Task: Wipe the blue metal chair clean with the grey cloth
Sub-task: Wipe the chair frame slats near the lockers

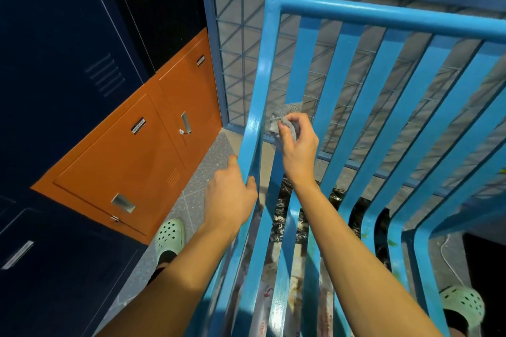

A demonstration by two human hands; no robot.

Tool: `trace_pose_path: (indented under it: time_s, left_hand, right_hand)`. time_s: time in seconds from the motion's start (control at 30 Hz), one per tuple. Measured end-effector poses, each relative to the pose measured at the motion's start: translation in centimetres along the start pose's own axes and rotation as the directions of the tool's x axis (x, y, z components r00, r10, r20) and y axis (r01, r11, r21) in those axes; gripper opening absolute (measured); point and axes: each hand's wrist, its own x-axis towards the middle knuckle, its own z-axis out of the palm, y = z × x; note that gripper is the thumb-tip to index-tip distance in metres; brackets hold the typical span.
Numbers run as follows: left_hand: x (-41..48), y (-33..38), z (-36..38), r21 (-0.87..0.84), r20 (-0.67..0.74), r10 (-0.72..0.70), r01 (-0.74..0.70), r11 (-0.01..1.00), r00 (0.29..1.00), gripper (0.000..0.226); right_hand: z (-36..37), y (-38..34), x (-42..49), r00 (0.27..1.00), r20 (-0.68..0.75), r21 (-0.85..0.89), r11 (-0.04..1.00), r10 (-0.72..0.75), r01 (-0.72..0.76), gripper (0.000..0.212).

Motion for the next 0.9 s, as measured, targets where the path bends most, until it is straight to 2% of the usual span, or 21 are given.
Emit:
trace_pose_path:
  time_s: [0.13,0.3,0.47,0.57,0.8,0.9]
  left_hand:
    - [0.0,0.0,-0.1,0.004,0.005,-0.008,0.008,1.000,1.000,0.052]
    - [-0.1,0.2,-0.2,0.003,0.013,0.002,-0.002,1.000,1.000,0.045]
    - [-0.2,0.4,-0.4,0.016,0.029,-0.009,0.009,1.000,1.000,0.047]
    - [-0.1,0.4,-0.5,0.009,0.030,-0.011,0.010,1.000,0.999,0.044]
    - [-0.3,0.4,-0.5,0.011,0.035,-0.010,0.010,1.000,0.999,0.043]
    - [-0.2,0.5,-0.6,0.026,0.039,-0.016,0.015,1.000,0.999,0.044]
  right_hand:
    - [0.1,1.3,-1.7,0.999,0.018,-0.015,0.999,0.032,-0.032,0.004]
    - [0.4,4.4,-6.0,0.984,0.101,-0.054,0.989,0.144,-0.140,0.006]
    - [0.4,7.8,-10.9,0.932,0.211,-0.126,0.954,0.294,-0.272,0.015]
    - [0.3,8.5,-12.8,0.882,0.260,-0.201,0.916,0.392,-0.348,0.014]
    - [0.3,7.6,-11.1,0.793,0.206,-0.240,0.815,0.574,-0.528,0.007]
    - [0.2,6.6,-9.4,0.829,0.160,-0.227,0.837,0.536,-0.498,0.012]
